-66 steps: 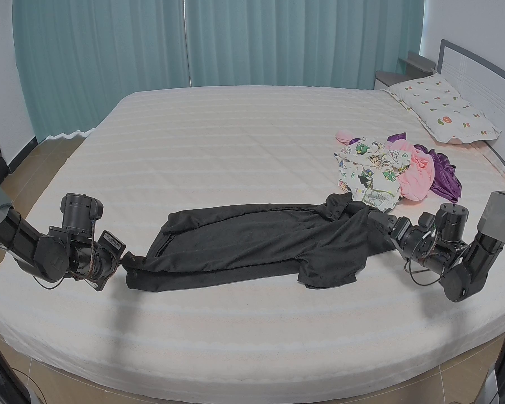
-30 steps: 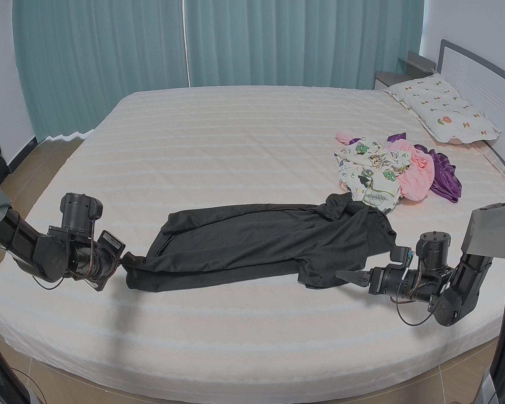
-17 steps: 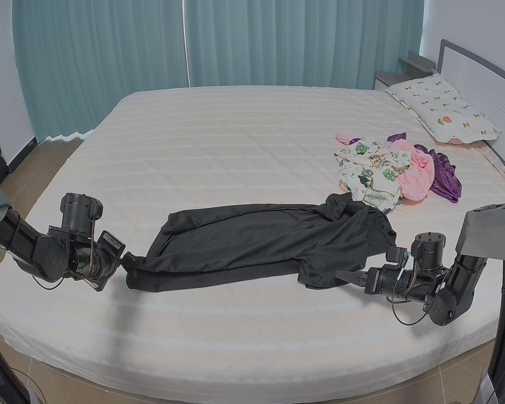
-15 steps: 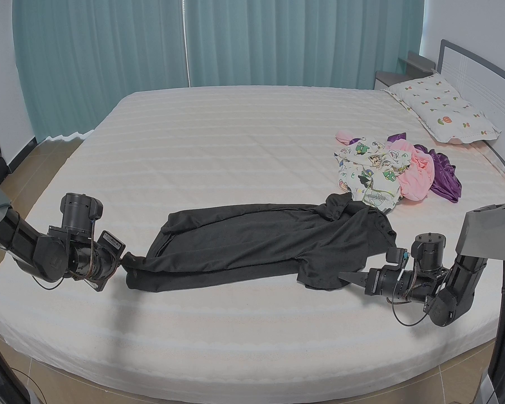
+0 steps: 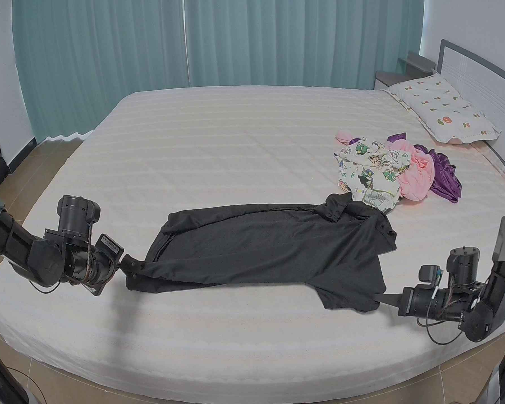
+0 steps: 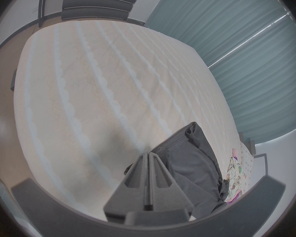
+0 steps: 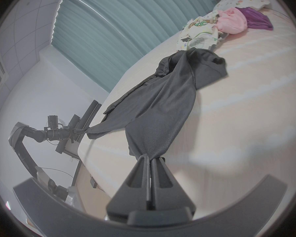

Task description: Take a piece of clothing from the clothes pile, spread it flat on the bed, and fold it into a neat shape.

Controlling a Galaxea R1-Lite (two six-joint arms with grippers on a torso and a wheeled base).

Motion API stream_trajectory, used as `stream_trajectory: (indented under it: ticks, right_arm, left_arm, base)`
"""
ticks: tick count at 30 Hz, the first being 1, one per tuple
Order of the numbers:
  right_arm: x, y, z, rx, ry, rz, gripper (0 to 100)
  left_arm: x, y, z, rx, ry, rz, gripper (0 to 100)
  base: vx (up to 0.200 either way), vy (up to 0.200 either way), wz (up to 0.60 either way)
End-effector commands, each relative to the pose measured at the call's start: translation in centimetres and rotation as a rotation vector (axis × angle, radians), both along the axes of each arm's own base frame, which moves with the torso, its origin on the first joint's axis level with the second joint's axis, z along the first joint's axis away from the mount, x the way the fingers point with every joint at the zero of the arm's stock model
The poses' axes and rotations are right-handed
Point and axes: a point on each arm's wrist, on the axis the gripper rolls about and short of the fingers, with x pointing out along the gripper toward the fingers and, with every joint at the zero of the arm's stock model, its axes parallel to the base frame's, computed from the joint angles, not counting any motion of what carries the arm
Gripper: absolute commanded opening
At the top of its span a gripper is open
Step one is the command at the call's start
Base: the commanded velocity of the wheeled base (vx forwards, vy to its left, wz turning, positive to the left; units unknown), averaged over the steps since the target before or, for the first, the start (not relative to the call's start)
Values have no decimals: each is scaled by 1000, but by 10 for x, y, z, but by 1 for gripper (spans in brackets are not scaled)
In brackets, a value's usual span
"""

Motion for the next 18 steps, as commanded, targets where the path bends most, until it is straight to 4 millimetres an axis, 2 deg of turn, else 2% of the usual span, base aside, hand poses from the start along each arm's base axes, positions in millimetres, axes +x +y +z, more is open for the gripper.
stream_trajectory:
  ticks: [1, 2, 3, 4, 6, 9, 15, 18]
  right_arm:
    - [-36, -15, 20, 10, -4, -34, 0]
    - [-36, -15, 20, 10, -4, -34, 0]
    - [-53, -22, 19, 2, 26, -58, 0]
    - [-57, -24, 19, -2, 30, -66, 0]
    - [-57, -26, 20, -2, 32, -76, 0]
    - [-66, -37, 24, -12, 66, -127, 0]
    - [-80, -38, 24, -77, 118, -90, 0]
    - [-87, -38, 19, -114, 167, -63, 0]
  left_arm:
    - [-16, -4, 8, 6, -8, -26, 0]
    - [-16, -4, 8, 6, -8, -26, 0]
    - [-24, -5, 6, 22, 22, -48, 0]
    - [-27, -5, 5, 36, 35, -62, 0]
    - [-31, -6, 3, 45, 49, -73, 0]
    - [-46, -10, -3, 71, 90, -120, 0]
    - [-58, -12, -11, 103, 152, -164, 0]
    - [-68, -14, -17, 130, 244, -204, 0]
  base:
    - [0, 0, 0]
    - [0, 0, 0]
    - [0, 0, 0]
    - [0, 0, 0]
    - [0, 0, 0]
    - [0, 0, 0]
    - [0, 0, 0]
    - [0, 0, 0]
